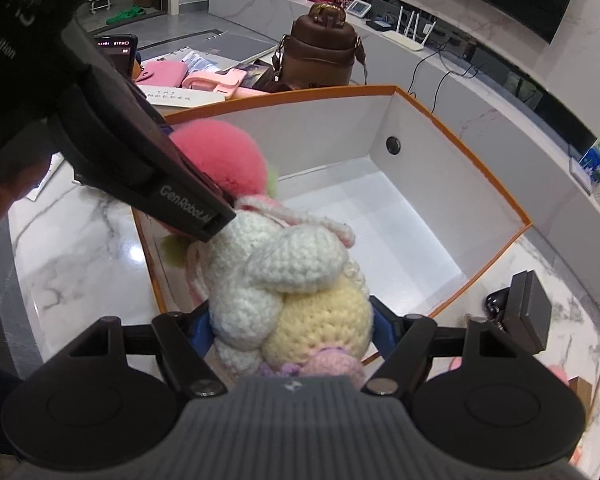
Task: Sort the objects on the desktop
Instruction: 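Open both grippers to drop the pompom and bunny into the box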
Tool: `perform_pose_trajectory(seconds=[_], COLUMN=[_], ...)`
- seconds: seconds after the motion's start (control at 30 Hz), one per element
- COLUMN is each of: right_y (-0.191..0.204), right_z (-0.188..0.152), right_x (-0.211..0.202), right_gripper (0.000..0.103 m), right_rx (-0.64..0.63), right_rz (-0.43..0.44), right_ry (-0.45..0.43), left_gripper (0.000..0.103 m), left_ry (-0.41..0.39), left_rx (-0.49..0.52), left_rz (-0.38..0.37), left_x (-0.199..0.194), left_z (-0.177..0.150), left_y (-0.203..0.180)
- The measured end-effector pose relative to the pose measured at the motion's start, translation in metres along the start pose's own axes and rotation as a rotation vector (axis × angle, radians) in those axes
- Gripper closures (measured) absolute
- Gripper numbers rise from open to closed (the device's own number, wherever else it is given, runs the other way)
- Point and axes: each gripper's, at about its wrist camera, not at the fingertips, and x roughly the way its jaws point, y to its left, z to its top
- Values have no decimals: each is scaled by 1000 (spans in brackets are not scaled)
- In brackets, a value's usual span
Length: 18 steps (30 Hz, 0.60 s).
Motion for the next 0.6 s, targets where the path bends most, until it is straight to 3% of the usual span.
perform_pose_trajectory(seconds=[0.17, 0.5, 0.6], right_y=[-1, 1, 2], right_z=[-2, -4, -3], right_x=[0, -1, -4], right_gripper=[27, 24, 15], right_rx=[27, 42, 42], right_rz=[20, 4, -22], right_ry=[-4, -25, -41], left_gripper=[50, 28, 27], left_ry=[15, 7, -8], left_rx=[-4, -37, -58], left_rz=[9, 39, 30], left_x=[2, 1, -4], left_z=[1, 1, 2], left_y=[-1, 5, 8])
